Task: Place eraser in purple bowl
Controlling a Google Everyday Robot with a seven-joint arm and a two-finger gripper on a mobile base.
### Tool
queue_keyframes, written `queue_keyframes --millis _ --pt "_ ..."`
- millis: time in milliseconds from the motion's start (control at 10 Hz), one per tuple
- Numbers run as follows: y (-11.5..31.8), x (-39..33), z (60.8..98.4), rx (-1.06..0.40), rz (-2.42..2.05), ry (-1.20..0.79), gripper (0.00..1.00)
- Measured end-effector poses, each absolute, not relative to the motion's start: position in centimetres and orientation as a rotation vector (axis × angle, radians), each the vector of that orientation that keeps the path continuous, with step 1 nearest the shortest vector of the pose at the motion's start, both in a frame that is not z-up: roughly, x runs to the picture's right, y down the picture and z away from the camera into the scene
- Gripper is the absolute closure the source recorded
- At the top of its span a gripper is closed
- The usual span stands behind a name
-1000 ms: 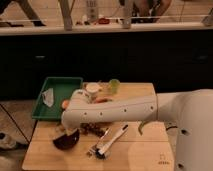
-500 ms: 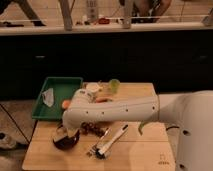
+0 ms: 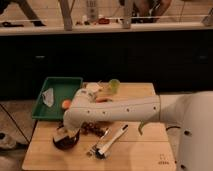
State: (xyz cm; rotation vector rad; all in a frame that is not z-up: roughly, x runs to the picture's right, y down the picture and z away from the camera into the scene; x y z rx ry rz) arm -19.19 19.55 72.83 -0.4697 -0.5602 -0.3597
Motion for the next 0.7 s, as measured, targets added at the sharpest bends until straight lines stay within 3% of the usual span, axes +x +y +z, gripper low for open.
queue_keyframes --millis 400,700 --pt "19.56 -19.14 72.97 -0.473 -0.362 -0.565 0.22" --pt "19.65 -19.13 73.1 -0.478 -0.365 -0.568 0.2"
